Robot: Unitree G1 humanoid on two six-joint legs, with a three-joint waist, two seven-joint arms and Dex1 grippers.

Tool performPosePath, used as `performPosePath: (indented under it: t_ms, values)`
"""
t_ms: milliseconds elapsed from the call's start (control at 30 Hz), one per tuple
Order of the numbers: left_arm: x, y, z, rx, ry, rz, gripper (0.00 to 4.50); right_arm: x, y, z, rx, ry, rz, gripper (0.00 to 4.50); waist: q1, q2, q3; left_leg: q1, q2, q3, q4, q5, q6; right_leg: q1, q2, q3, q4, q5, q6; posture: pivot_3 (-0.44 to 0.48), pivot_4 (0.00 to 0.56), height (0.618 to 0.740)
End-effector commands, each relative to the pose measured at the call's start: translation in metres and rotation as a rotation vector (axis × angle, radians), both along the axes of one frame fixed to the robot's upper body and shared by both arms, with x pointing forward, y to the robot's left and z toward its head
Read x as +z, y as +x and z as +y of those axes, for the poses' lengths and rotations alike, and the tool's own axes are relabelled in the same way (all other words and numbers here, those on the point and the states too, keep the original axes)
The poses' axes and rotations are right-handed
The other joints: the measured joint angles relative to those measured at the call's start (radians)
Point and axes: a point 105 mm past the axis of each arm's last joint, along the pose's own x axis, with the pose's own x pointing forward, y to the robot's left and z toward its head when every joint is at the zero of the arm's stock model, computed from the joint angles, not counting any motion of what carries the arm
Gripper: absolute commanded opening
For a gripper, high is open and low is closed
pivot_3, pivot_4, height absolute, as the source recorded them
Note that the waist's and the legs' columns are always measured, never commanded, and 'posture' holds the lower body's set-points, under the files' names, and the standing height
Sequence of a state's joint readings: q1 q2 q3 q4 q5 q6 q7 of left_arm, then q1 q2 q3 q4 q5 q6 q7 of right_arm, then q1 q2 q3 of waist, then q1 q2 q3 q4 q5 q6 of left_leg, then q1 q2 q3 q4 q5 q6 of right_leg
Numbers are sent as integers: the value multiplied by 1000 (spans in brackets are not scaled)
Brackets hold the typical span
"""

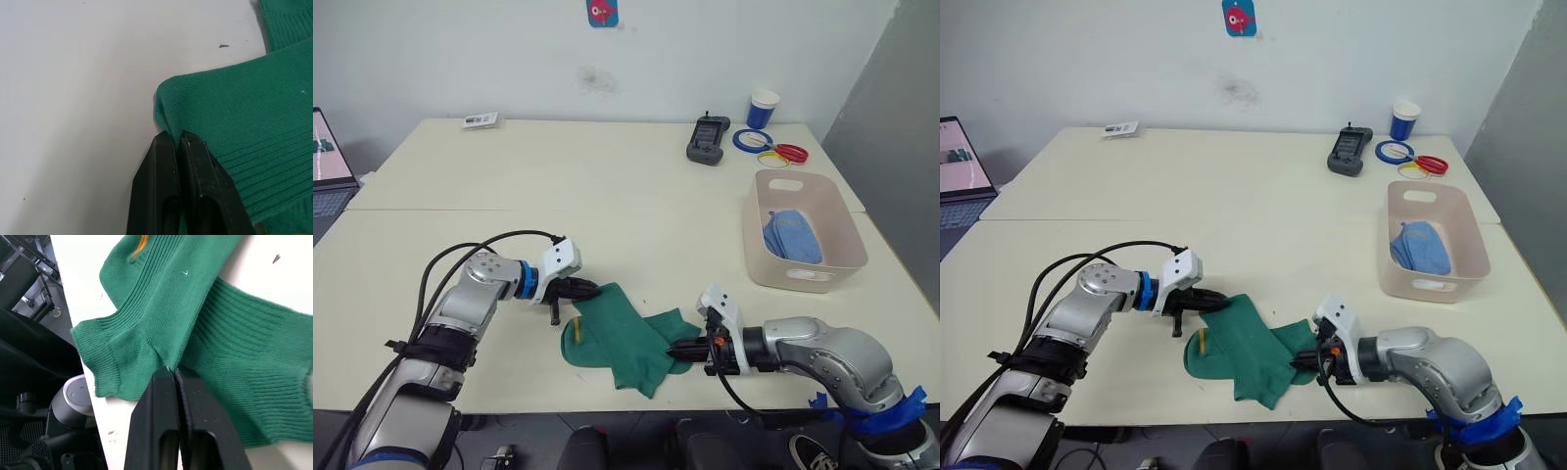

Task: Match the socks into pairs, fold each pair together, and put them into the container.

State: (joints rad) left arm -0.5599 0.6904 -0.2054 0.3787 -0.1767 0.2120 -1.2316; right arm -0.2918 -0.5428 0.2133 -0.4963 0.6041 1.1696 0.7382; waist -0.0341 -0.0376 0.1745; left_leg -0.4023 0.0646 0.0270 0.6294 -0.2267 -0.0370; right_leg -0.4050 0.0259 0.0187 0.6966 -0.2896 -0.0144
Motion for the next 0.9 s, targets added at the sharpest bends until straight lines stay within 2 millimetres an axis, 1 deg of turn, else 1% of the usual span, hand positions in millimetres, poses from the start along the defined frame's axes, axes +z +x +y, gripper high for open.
performPosePath:
  t_ms: [33,100,200,267,333,467,567,667,700,733,767,800,900]
  values:
    - [20,-1,4,40,-44,-59,0,18,4,-2,15,38,-33,48,0,0,0,0,0,0,0,0,0,0,0,0,0,0,0,0,150,740]
    - [28,-7,5,73,-67,-59,0,26,9,-6,17,37,-49,48,0,0,0,0,0,0,0,0,0,0,-1,0,0,0,0,0,150,740]
    - [39,-30,2,107,-87,-19,0,44,14,-13,44,43,-56,48,-3,0,0,0,0,0,0,0,0,0,-3,1,0,0,0,0,150,740]
    - [40,-49,-2,131,-83,22,0,50,19,-19,68,26,-52,48,-3,-1,0,0,0,0,0,0,0,0,-3,1,0,0,0,0,150,740]
    - [39,-62,-3,193,-78,58,0,47,24,-26,93,-13,-34,48,-1,-1,0,0,0,0,-1,0,0,0,-4,0,-1,0,0,0,150,740]
    - [31,-75,-4,316,-58,76,0,34,37,-31,119,-56,-11,48,2,-1,1,1,-1,-1,0,0,0,0,-4,-1,-1,0,0,0,150,740]
    - [19,-76,1,425,-38,48,0,24,47,-29,128,-73,-5,48,2,-1,1,1,-1,-1,0,0,0,1,-4,0,-1,0,0,0,150,740]
    - [15,-79,0,448,-53,6,0,21,51,-28,137,-79,-6,48,2,-1,1,0,-1,-1,0,0,0,0,-4,1,-1,0,0,0,150,740]
    - [14,-82,-4,436,-78,3,0,21,52,-27,140,-78,-6,48,2,-1,1,1,0,-1,0,0,0,0,-4,1,-1,0,0,0,150,740]
    - [13,-84,-6,428,-96,2,523,21,52,-26,142,-78,-6,0,2,-1,1,1,-1,-1,0,0,0,0,-4,1,-1,0,0,0,150,740]
    - [12,-87,-8,423,-115,16,742,21,52,-26,147,-78,-6,0,3,-1,1,0,0,-1,0,0,0,0,-4,1,-1,0,0,0,150,740]
    - [12,-88,-6,431,-129,24,1058,21,51,-26,153,-80,-6,0,3,-1,1,0,0,-1,0,0,0,0,-4,1,-1,0,0,0,150,740]
    - [17,-88,3,435,-148,45,1993,20,50,-27,159,-81,-7,0,3,-1,1,1,-1,-1,0,0,0,0,-5,1,-1,0,0,0,150,740]
